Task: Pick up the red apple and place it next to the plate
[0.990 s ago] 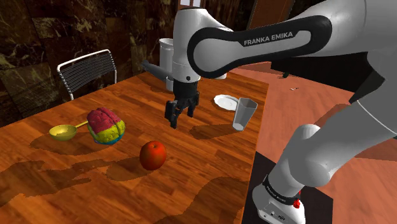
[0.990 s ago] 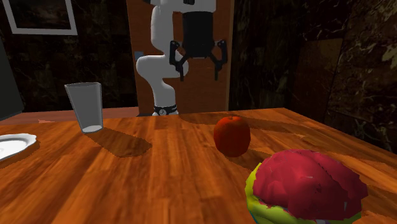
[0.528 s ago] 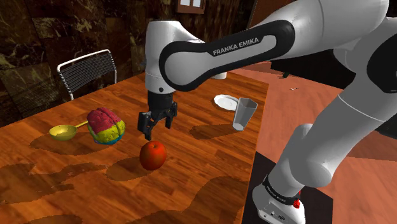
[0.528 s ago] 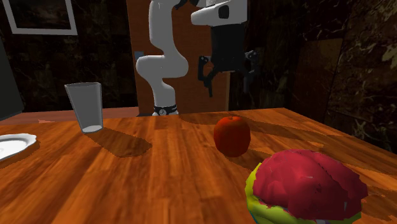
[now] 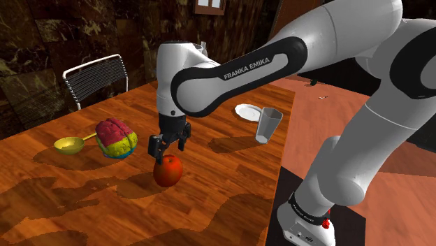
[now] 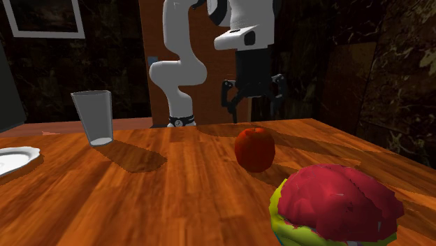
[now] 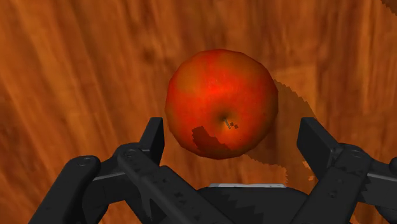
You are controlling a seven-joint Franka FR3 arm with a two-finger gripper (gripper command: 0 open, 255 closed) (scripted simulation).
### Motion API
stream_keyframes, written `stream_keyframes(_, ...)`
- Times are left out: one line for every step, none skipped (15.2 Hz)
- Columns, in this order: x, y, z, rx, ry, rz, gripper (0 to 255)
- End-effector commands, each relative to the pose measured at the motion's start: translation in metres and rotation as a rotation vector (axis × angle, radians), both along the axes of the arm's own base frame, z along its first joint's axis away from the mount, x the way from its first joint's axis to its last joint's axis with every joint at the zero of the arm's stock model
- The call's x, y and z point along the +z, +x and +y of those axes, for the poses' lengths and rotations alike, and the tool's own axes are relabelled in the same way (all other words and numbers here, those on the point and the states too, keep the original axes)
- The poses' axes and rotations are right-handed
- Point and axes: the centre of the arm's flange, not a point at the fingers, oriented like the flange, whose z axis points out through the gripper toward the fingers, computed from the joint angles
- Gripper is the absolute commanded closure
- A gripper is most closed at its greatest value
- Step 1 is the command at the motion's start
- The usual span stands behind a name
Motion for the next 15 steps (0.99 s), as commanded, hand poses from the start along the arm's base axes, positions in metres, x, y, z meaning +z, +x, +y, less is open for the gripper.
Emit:
stream_keyframes(-0.0043,-0.0004,0.0009,0.0,0.0,0.0,0)
stream_keyframes(-0.0043,-0.0004,0.0009,0.0,0.0,0.0,0)
stream_keyframes(-0.0043,-0.0004,0.0009,0.0,0.0,0.0,0)
stream_keyframes(-0.0043,-0.0004,0.0009,0.0,0.0,0.0,0)
stream_keyframes(-0.0043,-0.0004,0.0009,0.0,0.0,0.0,0)
stream_keyframes(-0.0043,-0.0004,0.0009,0.0,0.0,0.0,0)
stream_keyframes(-0.0042,-0.0004,0.0008,0.0,0.0,0.0,0)
stream_keyframes(-0.0042,-0.0004,0.0008,0.0,0.0,0.0,255)
stream_keyframes(-0.0042,-0.0004,0.0008,0.0,0.0,0.0,255)
stream_keyframes(-0.0042,-0.0004,0.0008,0.0,0.0,0.0,255)
stream_keyframes(-0.0042,-0.0004,0.0008,0.0,0.0,0.0,255)
stream_keyframes(-0.0042,-0.0004,0.0008,0.0,0.0,0.0,255)
stream_keyframes(-0.0042,-0.0004,0.0008,0.0,0.0,0.0,255)
stream_keyframes(-0.0042,-0.0004,0.0008,0.0,0.0,0.0,255)
stream_keyframes(-0.0042,-0.0004,0.0008,0.0,0.0,0.0,255)
